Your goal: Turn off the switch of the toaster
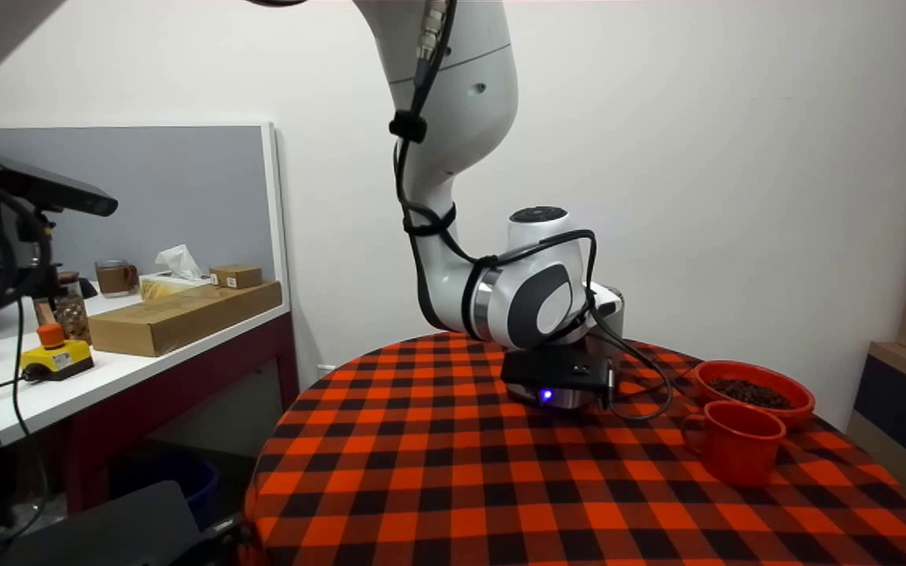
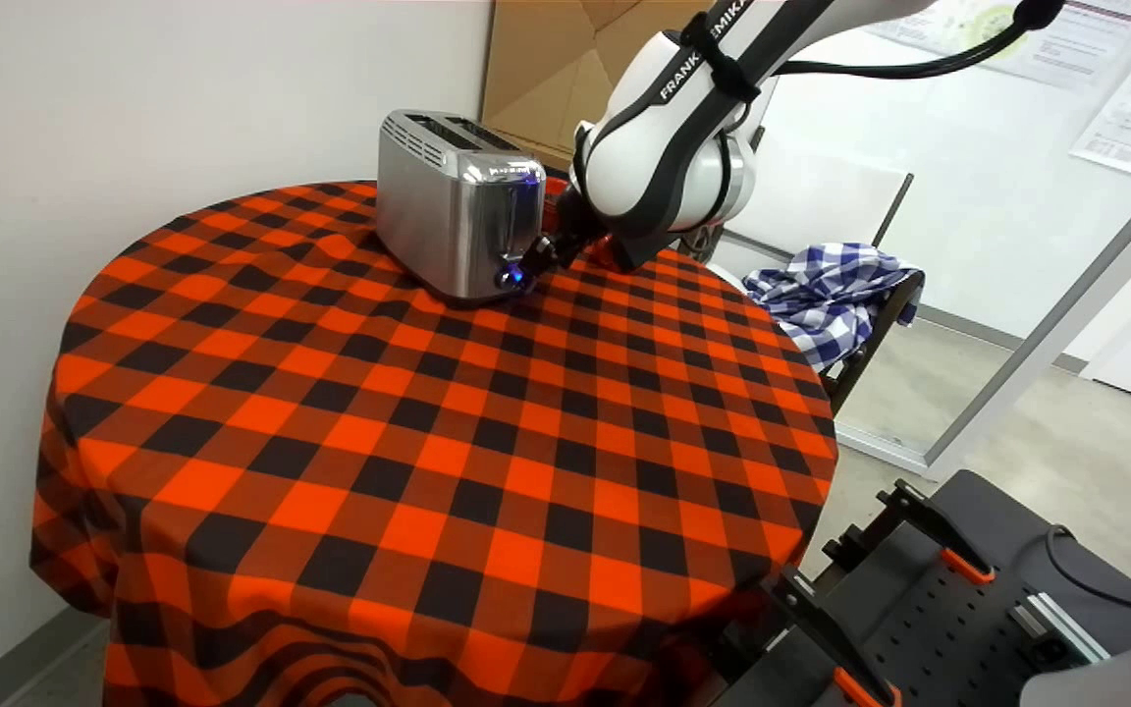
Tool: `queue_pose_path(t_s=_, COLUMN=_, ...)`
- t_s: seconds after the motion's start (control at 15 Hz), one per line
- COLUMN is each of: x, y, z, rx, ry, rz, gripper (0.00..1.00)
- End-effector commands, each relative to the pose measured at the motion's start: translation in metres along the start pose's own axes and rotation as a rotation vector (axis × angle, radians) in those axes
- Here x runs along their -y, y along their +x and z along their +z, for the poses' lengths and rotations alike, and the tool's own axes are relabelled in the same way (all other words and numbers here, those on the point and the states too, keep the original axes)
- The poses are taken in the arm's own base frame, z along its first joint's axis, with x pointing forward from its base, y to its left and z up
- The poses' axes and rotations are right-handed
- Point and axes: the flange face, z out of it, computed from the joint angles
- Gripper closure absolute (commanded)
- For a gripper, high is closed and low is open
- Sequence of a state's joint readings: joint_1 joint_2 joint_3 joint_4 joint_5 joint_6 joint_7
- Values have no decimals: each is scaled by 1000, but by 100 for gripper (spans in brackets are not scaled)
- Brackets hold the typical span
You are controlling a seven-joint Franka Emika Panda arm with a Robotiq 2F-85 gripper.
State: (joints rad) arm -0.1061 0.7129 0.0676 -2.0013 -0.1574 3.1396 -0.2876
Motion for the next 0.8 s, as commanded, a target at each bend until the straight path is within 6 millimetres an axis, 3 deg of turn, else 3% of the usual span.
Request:
queue_pose_path(t_s=0.0, x=0, y=2, z=3, rx=-60, ry=-5, rz=34, gripper=0)
queue_pose_path(t_s=0.73, x=-8, y=-10, z=-7, rx=-138, ry=-34, rz=56, gripper=0)
